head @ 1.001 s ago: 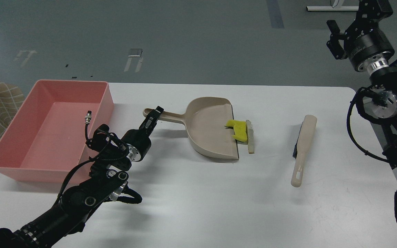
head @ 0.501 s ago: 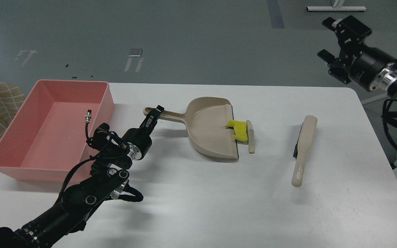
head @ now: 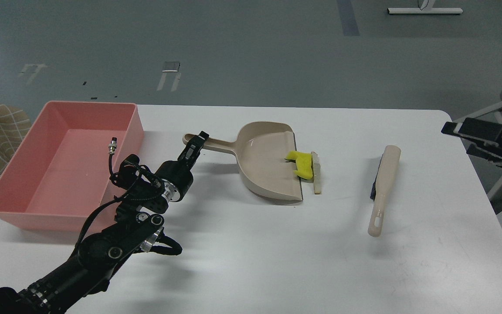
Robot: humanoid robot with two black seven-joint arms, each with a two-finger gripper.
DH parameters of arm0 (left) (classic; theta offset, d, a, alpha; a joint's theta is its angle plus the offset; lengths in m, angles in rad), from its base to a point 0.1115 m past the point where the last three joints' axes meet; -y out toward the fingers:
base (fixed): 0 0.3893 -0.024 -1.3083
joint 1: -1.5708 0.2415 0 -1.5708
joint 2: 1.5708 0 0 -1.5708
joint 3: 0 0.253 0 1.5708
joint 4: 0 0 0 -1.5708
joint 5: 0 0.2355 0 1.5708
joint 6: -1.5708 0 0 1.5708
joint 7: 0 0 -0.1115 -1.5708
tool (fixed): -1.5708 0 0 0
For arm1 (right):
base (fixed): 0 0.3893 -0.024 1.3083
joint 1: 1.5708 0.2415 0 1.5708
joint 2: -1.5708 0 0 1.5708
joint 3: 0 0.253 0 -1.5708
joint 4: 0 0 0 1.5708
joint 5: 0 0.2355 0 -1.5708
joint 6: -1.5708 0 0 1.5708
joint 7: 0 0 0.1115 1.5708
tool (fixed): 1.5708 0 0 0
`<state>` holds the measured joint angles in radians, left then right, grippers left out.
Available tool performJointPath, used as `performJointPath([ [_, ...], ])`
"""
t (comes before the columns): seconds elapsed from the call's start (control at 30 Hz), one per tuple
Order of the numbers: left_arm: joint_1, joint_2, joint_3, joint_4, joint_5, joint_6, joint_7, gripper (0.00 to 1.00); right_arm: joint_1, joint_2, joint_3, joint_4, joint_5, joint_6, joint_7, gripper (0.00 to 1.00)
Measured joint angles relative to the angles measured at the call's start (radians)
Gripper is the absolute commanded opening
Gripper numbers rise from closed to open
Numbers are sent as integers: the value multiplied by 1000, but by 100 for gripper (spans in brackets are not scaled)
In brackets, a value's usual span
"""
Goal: Sweep and dump garbage into bin
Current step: 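Reach the right gripper down and grasp the wooden brush handle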
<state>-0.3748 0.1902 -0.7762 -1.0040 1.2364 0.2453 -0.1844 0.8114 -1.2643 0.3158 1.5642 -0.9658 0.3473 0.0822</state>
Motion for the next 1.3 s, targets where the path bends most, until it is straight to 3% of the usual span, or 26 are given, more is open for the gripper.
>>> performJointPath([
  [0.13, -10, -1, 0, 0, 0, 0, 0, 0, 0, 2, -38, 11, -49, 7, -33, 100],
  [0.67, -15, -17, 0, 1, 0, 0, -7, 0, 14, 265, -87, 30, -59, 58, -360, 100],
  [1.07, -12, -11, 0, 1, 0, 0, -10, 0, 60, 350, -85, 34, -47, 58, -382, 100],
  [1.3, -13, -14, 0, 1, 0, 0, -10, 0, 50, 377, -108, 34, -47, 58, -453, 100],
])
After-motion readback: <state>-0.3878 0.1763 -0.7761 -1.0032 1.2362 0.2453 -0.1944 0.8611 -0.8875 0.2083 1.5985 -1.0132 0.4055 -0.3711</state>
